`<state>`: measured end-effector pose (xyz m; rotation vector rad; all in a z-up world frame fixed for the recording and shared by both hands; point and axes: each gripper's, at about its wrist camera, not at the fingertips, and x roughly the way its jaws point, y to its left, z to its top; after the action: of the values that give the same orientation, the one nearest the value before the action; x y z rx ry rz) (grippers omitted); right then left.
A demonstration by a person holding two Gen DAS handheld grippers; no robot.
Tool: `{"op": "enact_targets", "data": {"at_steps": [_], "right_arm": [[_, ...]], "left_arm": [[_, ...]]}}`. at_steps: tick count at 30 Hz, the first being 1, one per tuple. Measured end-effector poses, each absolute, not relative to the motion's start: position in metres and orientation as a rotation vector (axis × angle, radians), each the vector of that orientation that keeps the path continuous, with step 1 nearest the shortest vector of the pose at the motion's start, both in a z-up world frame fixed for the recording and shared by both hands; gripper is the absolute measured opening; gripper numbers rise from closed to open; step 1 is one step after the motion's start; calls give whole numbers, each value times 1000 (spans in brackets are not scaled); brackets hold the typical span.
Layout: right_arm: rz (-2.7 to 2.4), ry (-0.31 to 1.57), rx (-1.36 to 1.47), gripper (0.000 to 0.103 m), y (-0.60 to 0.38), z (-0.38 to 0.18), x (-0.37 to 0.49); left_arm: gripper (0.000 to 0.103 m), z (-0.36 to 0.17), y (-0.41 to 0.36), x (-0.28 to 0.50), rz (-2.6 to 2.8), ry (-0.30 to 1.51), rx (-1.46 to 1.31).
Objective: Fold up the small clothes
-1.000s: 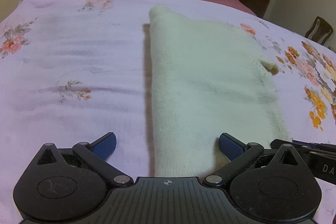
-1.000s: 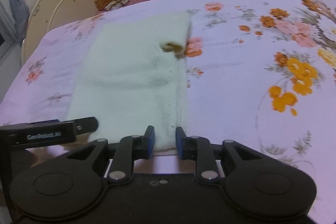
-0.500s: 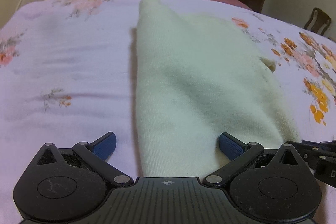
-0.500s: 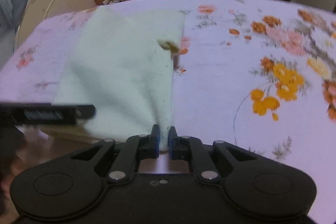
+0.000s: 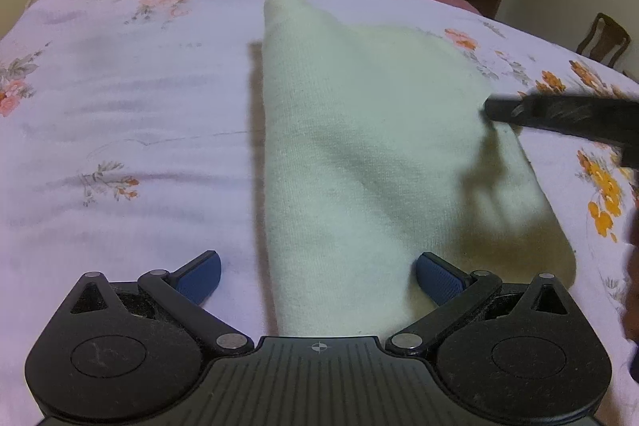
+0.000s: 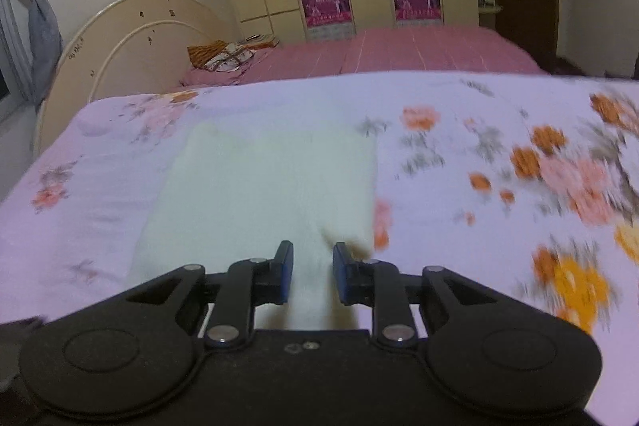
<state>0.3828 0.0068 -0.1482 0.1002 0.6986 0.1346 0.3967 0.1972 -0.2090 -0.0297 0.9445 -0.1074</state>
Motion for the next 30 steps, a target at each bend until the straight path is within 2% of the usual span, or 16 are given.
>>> {"op": "enact_targets", "data": {"at_steps": [3, 5, 7, 10, 12, 13, 17, 19, 24, 30], "right_arm": [[111, 772, 111, 22, -2, -176, 398], [108, 795, 202, 22, -14, -173, 399], [99, 804, 154, 22, -7, -162, 396], [122, 736, 167, 24, 0, -146, 377], [113, 814, 86, 21, 11, -161, 375], [98, 841, 70, 25, 11, -168, 375], [63, 805, 170, 28, 1, -155, 349], [57, 779, 182, 42, 1, -150, 330], [52, 879, 65, 41, 9, -170, 310], [59, 822, 153, 47, 0, -143, 288]], "left_arm": [[103, -209, 200, 397, -119, 952, -33], [103, -208, 203, 398, -119, 963, -41], [103, -207, 203, 399, -115, 969, -45], [103, -210, 201, 401, -107, 968, -44], [103, -210, 199, 401, -100, 973, -39], [103, -210, 199, 402, -100, 975, -40], [103, -208, 200, 401, -97, 987, -42], [103, -207, 199, 401, -89, 994, -43], [103, -202, 197, 391, -95, 992, -36], [103, -181, 202, 365, -70, 952, -28]]}}
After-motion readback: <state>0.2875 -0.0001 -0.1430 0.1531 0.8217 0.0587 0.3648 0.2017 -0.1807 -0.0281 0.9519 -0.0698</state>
